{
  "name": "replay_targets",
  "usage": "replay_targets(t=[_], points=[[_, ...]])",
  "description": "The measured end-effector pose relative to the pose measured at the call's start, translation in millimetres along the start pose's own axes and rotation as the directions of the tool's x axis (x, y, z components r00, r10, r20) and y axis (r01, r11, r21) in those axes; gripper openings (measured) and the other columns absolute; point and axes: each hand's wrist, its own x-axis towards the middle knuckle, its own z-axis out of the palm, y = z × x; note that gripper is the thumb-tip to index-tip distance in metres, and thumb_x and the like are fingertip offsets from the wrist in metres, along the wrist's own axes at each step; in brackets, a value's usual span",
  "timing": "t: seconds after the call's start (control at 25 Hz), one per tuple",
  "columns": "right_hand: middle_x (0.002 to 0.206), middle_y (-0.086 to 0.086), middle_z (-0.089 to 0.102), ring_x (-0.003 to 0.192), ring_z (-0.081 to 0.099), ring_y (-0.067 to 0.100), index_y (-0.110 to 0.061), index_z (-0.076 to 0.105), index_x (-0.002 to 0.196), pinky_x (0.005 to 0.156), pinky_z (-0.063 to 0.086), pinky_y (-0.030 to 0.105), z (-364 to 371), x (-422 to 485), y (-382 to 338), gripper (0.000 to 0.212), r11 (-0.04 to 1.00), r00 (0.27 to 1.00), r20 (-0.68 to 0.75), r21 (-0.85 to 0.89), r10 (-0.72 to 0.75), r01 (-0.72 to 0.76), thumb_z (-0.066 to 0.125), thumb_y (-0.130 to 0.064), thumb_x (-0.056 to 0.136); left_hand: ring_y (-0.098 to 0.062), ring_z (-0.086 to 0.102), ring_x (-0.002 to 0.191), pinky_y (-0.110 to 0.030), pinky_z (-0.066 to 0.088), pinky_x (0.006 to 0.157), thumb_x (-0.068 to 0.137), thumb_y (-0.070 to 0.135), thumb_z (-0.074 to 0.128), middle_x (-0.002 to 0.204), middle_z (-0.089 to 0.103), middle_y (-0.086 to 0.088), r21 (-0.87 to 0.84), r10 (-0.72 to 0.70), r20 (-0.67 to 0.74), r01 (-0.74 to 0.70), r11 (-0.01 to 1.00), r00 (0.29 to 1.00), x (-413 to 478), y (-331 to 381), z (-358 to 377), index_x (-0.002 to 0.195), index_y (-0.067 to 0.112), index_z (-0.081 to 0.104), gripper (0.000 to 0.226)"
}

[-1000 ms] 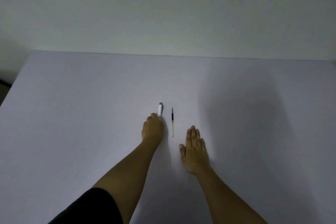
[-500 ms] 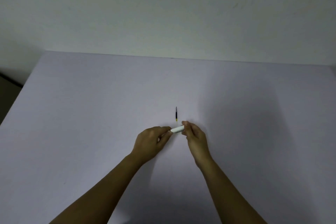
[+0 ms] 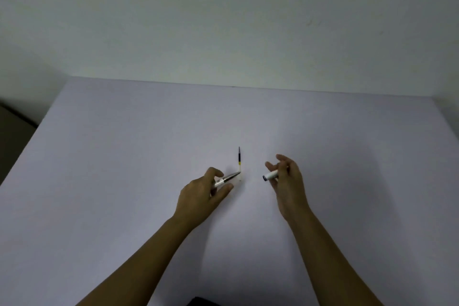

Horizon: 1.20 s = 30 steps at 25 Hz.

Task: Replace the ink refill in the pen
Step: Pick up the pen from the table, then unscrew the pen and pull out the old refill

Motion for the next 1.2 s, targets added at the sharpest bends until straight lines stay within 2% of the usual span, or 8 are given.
replay_targets(t=[0.12, 0.24, 0.32, 0.52, 0.68, 0.88, 1.08, 1.2], points=[[0.076, -0.001, 0.050, 0.063, 0.054, 0.006, -0.021, 0.061, 0.097, 0.055, 0.041, 0.023, -6.1, -15.3, -12.4, 0.031, 0.993, 0.984, 0.144, -0.073, 0.105, -0.095, 0.035, -0.003, 0.095, -0.006, 0.043, 0.043, -0.015, 0.032, 0.043, 0.090, 0.029, 0.053, 0.050, 0.050, 0.011, -0.218, -0.011, 0.019, 0.014, 0.976, 1.000, -7.0, 10.2, -11.0, 0.085, 0.026, 0.046, 0.009], [0.075, -0.014, 0.061, 0.049, 0.043, -0.001, -0.043, 0.067, 0.098, 0.043, 0.035, 0.018, -4.8, -42.1, -17.1, 0.027, 0.926, 0.931, 0.362, -0.362, 0.037, 0.104, 0.045, -0.027, 0.096, -0.002, 0.044, 0.043, -0.010, 0.034, 0.043, 0.092, 0.021, 0.046, 0.052, 0.057, 0.021, -0.316, 0.013, 0.054, 0.005, 0.949, 0.998, -10.8, 26.0, -23.6, 0.083, 0.026, 0.059, 0.016], [0.059, -0.017, 0.054, 0.048, 0.039, -0.001, -0.050, 0.063, 0.107, 0.040, 0.035, 0.013, -3.0, -55.4, -21.1, 0.023, 0.888, 0.896, 0.443, -0.398, -0.031, 0.228, 0.046, -0.040, 0.094, -0.001, 0.046, 0.046, -0.010, 0.035, 0.045, 0.094, 0.022, 0.045, 0.055, 0.060, 0.015, -0.323, 0.058, 0.088, -0.026, 0.946, 0.994, -15.6, 34.7, -29.6, 0.085, 0.025, 0.065, 0.022], [0.074, 0.014, 0.048, 0.052, 0.034, 0.007, -0.041, 0.071, 0.094, 0.046, 0.033, 0.019, 1.4, -73.3, -29.3, 0.019, 0.952, 0.914, 0.384, -0.206, -0.134, 0.227, 0.054, -0.044, 0.086, -0.002, 0.047, 0.050, -0.010, 0.035, 0.049, 0.093, 0.027, 0.050, 0.053, 0.055, 0.014, -0.261, 0.184, 0.085, -0.156, 0.953, 0.979, -21.5, 51.3, -41.6, 0.088, 0.023, 0.067, 0.018], [0.072, 0.010, 0.049, 0.045, 0.035, 0.004, -0.032, 0.075, 0.084, 0.038, 0.030, 0.014, -0.9, -77.3, -29.9, 0.017, 0.957, 0.944, 0.312, -0.224, -0.109, 0.184, 0.061, -0.042, 0.083, -0.006, 0.046, 0.053, -0.013, 0.034, 0.051, 0.095, 0.030, 0.047, 0.055, 0.052, 0.009, -0.208, 0.256, 0.115, -0.229, 0.951, 0.960, -25.4, 54.5, -47.2, 0.090, 0.018, 0.066, 0.023], [0.086, -0.006, 0.072, 0.050, 0.037, 0.006, -0.032, 0.072, 0.097, 0.043, 0.032, 0.015, -8.7, -78.8, -36.2, 0.015, 0.961, 0.890, 0.443, -0.182, -0.110, 0.209, 0.063, -0.028, 0.086, -0.008, 0.041, 0.049, -0.019, 0.032, 0.049, 0.095, 0.036, 0.044, 0.048, 0.045, 0.011, -0.177, 0.270, 0.186, -0.238, 0.955, 0.945, -19.9, 53.1, -59.6, 0.084, 0.027, 0.064, 0.024], [0.071, -0.010, 0.073, 0.054, 0.051, 0.000, -0.031, 0.072, 0.077, 0.048, 0.037, 0.006, -15.1, -71.8, -55.3, 0.013, 0.798, 0.895, 0.410, -0.473, -0.177, 0.374, 0.064, -0.039, 0.084, -0.004, 0.048, 0.061, -0.021, 0.036, 0.053, 0.091, 0.053, 0.030, 0.063, 0.049, 0.015, 0.057, 0.369, 0.159, -0.382, 0.923, 0.916, -18.6, 59.3, -70.5, 0.102, 0.034, 0.059, 0.036], [0.064, -0.021, 0.070, 0.054, 0.048, 0.006, -0.030, 0.073, 0.073, 0.051, 0.037, 0.010, -16.1, -71.4, -60.2, 0.011, 0.742, 0.857, 0.468, -0.492, -0.217, 0.456, 0.067, -0.029, 0.083, -0.003, 0.048, 0.062, -0.015, 0.034, 0.054, 0.093, 0.044, 0.041, 0.069, 0.054, 0.014, 0.024, 0.371, 0.154, -0.378, 0.925, 0.916, -19.0, 59.8, -70.0, 0.098, 0.028, 0.061, 0.027]])
